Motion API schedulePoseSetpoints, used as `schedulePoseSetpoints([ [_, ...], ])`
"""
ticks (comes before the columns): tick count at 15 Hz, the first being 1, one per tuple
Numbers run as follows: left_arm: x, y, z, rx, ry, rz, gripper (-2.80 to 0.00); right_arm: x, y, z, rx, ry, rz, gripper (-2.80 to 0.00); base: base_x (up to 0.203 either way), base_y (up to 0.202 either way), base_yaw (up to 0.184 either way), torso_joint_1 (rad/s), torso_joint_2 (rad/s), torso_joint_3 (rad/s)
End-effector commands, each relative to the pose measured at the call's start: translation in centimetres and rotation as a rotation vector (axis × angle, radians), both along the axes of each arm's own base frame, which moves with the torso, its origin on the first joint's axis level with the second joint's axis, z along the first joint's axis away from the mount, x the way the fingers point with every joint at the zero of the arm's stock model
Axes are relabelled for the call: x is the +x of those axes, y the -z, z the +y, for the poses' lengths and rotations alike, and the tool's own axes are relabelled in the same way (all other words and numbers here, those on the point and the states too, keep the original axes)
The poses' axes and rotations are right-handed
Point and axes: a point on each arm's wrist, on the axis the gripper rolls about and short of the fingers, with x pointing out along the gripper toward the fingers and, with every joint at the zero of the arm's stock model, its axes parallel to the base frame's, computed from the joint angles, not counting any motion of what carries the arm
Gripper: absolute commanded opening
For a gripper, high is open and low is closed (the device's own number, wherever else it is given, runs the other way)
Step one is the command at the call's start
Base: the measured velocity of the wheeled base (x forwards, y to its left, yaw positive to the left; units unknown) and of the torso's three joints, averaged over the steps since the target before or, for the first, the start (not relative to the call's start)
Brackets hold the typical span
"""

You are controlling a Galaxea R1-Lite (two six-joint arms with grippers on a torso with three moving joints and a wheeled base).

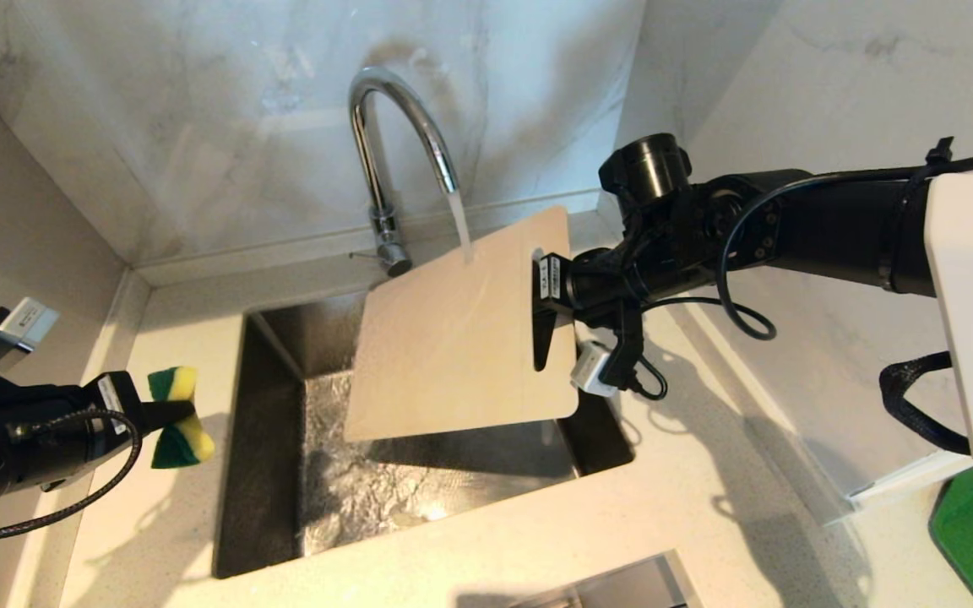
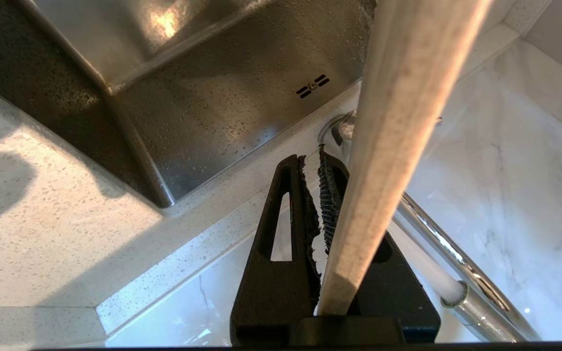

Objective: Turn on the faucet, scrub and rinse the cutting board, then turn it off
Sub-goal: Scrub the cutting board underwater

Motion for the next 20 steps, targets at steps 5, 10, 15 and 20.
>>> schedulePoseSetpoints([
  [5, 0.0, 0.0, 0.0, -0.003, -0.002, 0.001, -2.80, 0.1, 0.1, 0.1, -0.005, -0.013, -0.013, -2.80, 0.000, 0.000, 0.000, 0.000, 0.00, 0.000],
  [10, 0.0, 0.1, 0.0, -0.004, -0.002, 0.004, -2.80, 0.0, 0.5, 1.5, -0.002, -0.047, -0.017, -2.80, 0.000, 0.000, 0.000, 0.000, 0.00, 0.000],
  [15, 0.0, 0.2, 0.0, -0.003, -0.004, 0.005, -2.80, 0.3, 1.1, 2.4, 0.003, -0.064, -0.027, -2.80, 0.000, 0.000, 0.000, 0.000, 0.00, 0.000],
  [20, 0.0, 0.2, 0.0, -0.003, -0.004, 0.005, -2.80, 0.7, 1.5, 2.6, 0.004, -0.064, -0.029, -2.80, 0.000, 0.000, 0.000, 0.000, 0.00, 0.000],
])
